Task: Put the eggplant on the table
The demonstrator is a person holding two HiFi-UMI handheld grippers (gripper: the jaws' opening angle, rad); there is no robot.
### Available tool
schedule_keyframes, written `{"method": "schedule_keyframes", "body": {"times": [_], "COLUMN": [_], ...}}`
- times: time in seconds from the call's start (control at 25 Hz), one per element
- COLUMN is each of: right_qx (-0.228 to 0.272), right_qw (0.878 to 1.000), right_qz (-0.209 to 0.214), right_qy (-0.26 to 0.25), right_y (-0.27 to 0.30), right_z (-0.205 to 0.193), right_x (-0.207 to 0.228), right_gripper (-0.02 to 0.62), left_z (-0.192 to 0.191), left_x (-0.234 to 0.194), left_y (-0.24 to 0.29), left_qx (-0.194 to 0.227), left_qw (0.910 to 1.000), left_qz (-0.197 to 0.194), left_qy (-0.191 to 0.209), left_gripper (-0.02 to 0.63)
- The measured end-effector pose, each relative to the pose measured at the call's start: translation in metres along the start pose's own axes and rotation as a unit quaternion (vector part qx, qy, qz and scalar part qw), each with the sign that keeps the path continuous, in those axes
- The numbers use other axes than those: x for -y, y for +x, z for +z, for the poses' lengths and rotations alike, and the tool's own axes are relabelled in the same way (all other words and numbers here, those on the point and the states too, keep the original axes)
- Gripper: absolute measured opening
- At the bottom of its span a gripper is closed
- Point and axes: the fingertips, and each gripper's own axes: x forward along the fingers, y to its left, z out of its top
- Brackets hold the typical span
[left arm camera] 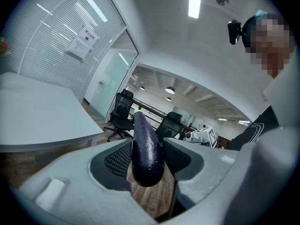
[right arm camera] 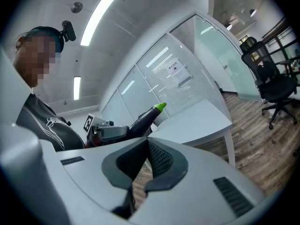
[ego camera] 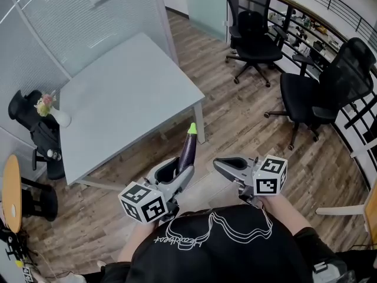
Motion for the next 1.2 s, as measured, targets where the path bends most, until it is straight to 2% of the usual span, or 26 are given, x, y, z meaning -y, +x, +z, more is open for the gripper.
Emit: {"method": "schedule_keyframes", "body": {"times": [0.44,1.0,1.2], "right_qx": [0.005,0.020,0.022], "right_qw": [1.000,0.999,0.999], "right_qz": [0.011,-0.023,-0.029], "right_qy": [0.019,0.034,0.033], "right_y": [0.028,0.100,0.131], "right_z": [0.011,0.079,0.104], "right_x": [0.034,0.115,0.141], "right_gripper": [0.009,0.008,0.008], "left_z": [0.011,0.078,0.105], "left_x": [-0.045,-0.149,-0.195], "left_y": [0.014,0.068,0.082], "left_qx": [0.004,-0.010,-0.008], "left_qw": [0.9996,0.9998,0.9998], "left_qz": [0.022,0.006,0.013], "left_qy": [-0.015,-0.019,-0.013], "left_gripper": [0.213,0.213,0.213]}}
